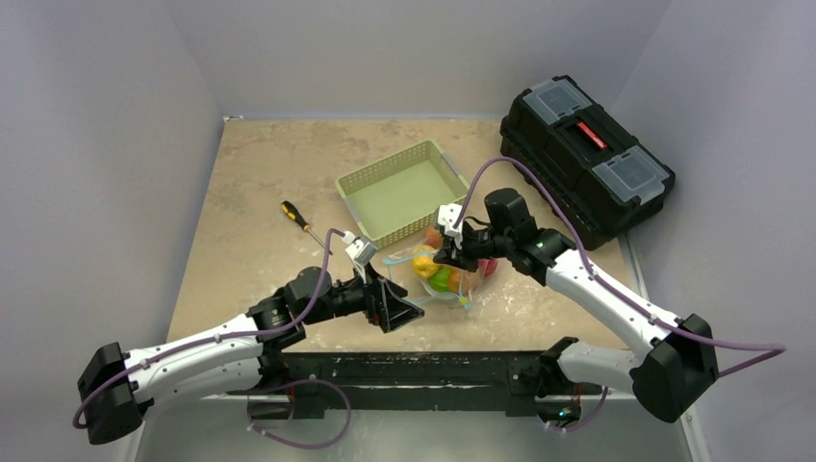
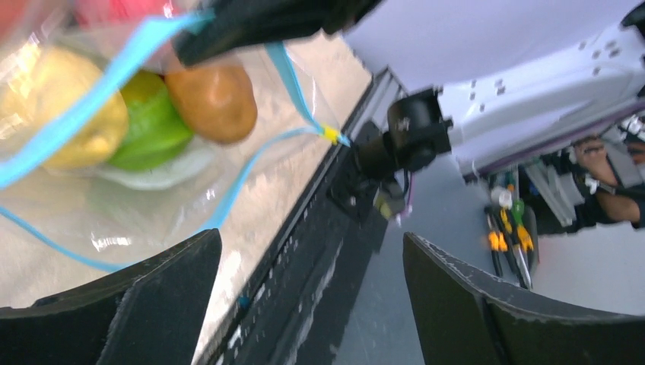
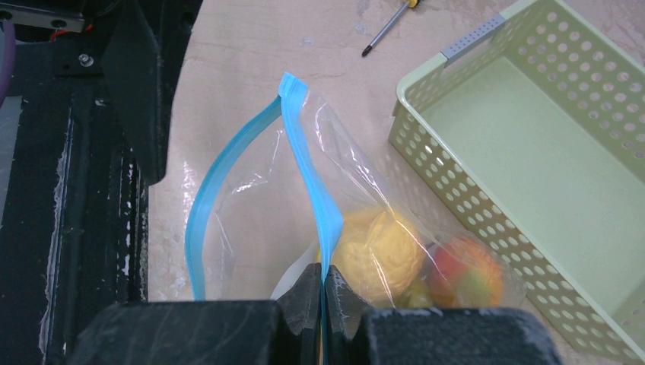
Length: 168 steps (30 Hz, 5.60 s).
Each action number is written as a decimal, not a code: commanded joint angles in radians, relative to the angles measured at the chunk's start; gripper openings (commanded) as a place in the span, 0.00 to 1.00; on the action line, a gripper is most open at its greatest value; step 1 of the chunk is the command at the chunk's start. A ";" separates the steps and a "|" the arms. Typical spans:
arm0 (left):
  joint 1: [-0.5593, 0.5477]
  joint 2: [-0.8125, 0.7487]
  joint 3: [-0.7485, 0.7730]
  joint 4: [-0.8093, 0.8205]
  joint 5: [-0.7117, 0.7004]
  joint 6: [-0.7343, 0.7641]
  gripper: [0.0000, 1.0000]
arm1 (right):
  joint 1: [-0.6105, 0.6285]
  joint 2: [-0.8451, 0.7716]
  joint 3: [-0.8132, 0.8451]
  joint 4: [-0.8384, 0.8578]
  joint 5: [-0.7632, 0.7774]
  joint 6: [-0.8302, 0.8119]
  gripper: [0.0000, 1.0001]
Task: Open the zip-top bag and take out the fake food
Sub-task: Pick up the fake vegetable from the zipper food storage bag, then place the fake vegetable in the bin.
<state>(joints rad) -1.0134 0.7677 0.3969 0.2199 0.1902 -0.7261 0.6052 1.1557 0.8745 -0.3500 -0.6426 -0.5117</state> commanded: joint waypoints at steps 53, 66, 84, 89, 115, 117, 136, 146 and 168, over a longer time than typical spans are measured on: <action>-0.051 0.790 0.127 0.718 -0.262 -0.145 0.72 | -0.019 -0.002 -0.016 0.047 -0.065 0.024 0.00; -0.053 0.938 0.171 0.764 -0.206 -0.203 0.74 | -0.019 0.010 -0.019 0.071 -0.033 0.052 0.00; -0.063 1.034 0.185 0.753 -0.186 -0.226 0.58 | -0.018 0.012 -0.023 0.073 -0.017 0.051 0.00; -0.063 1.000 0.170 0.745 -0.186 -0.207 0.27 | -0.021 0.010 -0.023 0.071 -0.014 0.047 0.00; -0.062 0.791 0.027 0.673 -0.250 -0.139 0.00 | -0.043 0.011 -0.029 0.070 -0.007 0.039 0.00; -0.062 0.761 0.020 0.647 -0.257 -0.127 0.00 | -0.044 0.012 -0.029 0.070 -0.008 0.041 0.00; -0.062 0.427 0.134 -0.062 -0.252 0.064 0.00 | -0.051 0.003 -0.031 0.064 -0.001 0.026 0.00; -0.057 0.201 0.178 -0.385 -0.232 0.182 0.00 | -0.067 -0.001 -0.031 0.060 -0.005 0.024 0.00; 0.156 -0.099 0.311 -0.714 -0.284 0.312 0.00 | -0.085 -0.001 -0.031 0.051 -0.011 0.015 0.00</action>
<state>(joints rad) -0.8932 0.6624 0.6437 -0.4740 -0.0807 -0.4648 0.5289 1.1740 0.8444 -0.3210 -0.6338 -0.4759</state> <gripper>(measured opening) 0.498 0.003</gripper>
